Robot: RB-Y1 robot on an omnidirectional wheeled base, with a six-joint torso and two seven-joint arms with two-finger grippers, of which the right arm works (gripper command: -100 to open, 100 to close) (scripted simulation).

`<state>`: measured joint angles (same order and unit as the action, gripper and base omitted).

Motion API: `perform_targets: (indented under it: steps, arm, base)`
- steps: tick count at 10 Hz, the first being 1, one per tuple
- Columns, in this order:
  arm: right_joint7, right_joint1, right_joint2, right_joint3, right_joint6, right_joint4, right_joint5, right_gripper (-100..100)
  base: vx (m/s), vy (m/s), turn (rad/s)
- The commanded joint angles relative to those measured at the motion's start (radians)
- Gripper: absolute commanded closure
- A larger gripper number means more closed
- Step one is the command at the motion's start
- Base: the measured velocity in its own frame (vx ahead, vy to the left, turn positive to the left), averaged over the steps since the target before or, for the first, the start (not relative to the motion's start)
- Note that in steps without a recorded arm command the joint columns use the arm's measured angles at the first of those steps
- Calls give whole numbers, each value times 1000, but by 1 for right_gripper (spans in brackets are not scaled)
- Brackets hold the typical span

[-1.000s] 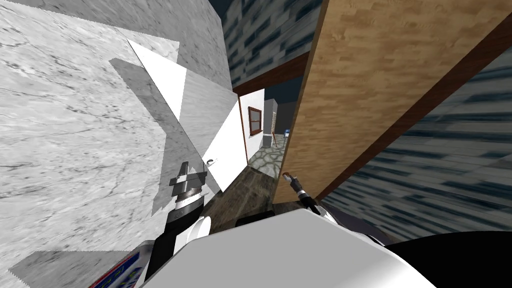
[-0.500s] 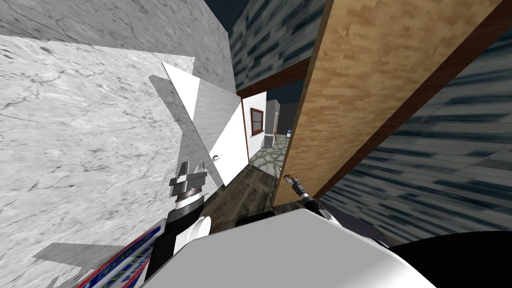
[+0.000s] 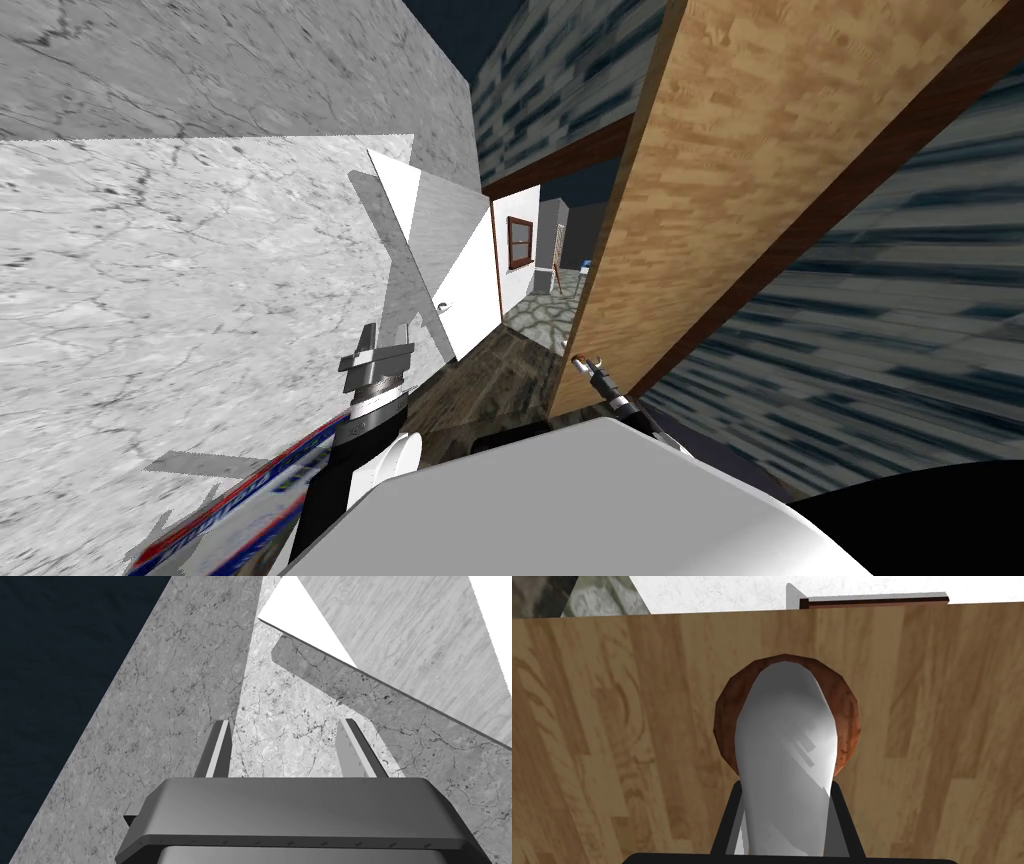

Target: Pull the door open

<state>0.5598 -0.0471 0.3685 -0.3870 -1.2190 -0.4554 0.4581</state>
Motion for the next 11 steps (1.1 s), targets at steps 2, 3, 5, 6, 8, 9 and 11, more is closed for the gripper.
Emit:
perform_targets:
  steps: [2, 3, 5, 6, 8, 9, 11]
  arm:
    - [10, -12, 12, -8, -39, 17, 13, 100]
    - [16, -22, 17, -12, -58, 21, 22, 100]
    - [15, -11, 23, -12, -70, 46, 25, 100]
    - [16, -23, 26, -23, -99, 60, 36, 100]
    - [16, -26, 27, -26, -105, 64, 38, 100]
    - [17, -37, 31, -37, -128, 73, 47, 100]
    - [18, -48, 36, -49, -153, 84, 56, 100]
  base:
    - [-119, -34, 74]
    - [-130, -45, 103]
    - [-101, -49, 89]
    - [-143, -33, 223]
    - [-152, -62, 107]
    - [-118, -65, 165]
    - [-173, -56, 179]
